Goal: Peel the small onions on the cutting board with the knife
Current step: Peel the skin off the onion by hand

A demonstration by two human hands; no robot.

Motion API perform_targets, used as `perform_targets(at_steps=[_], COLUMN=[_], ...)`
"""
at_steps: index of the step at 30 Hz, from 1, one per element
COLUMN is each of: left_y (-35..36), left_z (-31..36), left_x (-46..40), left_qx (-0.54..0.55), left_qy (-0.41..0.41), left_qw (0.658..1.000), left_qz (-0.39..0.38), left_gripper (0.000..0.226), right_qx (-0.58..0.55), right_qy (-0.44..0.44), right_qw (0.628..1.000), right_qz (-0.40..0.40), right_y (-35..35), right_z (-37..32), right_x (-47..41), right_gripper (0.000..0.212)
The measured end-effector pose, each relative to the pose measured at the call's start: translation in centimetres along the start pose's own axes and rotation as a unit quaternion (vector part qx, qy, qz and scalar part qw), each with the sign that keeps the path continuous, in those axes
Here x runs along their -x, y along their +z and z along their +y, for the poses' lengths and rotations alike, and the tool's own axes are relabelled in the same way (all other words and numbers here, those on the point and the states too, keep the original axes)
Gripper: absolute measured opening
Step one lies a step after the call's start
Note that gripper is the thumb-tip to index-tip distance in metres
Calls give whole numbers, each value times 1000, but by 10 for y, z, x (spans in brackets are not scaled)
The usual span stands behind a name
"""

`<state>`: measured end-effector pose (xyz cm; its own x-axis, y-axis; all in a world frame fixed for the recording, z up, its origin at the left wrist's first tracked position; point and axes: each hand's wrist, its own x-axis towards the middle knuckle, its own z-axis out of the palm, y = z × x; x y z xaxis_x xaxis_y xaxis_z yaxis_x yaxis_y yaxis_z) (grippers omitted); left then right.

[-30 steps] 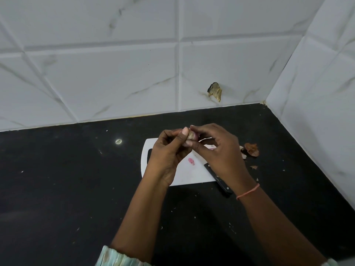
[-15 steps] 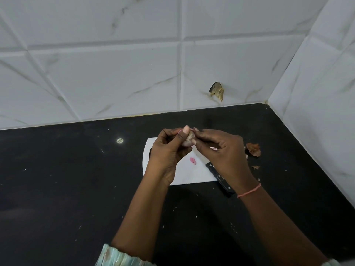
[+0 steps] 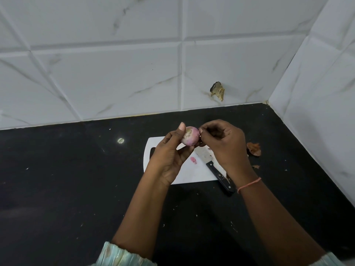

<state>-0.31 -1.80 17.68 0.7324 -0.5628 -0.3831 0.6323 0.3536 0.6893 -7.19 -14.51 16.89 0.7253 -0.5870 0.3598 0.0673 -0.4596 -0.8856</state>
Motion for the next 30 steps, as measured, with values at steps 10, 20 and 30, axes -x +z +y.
perform_targets(at_steps=[10, 20, 30], left_y=[0, 4, 5], left_z=[-4, -4, -6], left_x=[2, 3, -1], left_qx=[1, 51, 69], left_qy=[42, -28, -30], left_qw=[999, 998, 997], left_qz=[-14, 0, -12], left_gripper=[51, 41, 37], right_qx=[-25, -2, 37], right_qy=[-1, 51, -72], right_qw=[999, 998, 997], right_qz=[-21, -26, -2], right_y=[1, 5, 6], right_z=[-3, 2, -8], right_x=[1, 0, 16], right_gripper=[8, 9, 18])
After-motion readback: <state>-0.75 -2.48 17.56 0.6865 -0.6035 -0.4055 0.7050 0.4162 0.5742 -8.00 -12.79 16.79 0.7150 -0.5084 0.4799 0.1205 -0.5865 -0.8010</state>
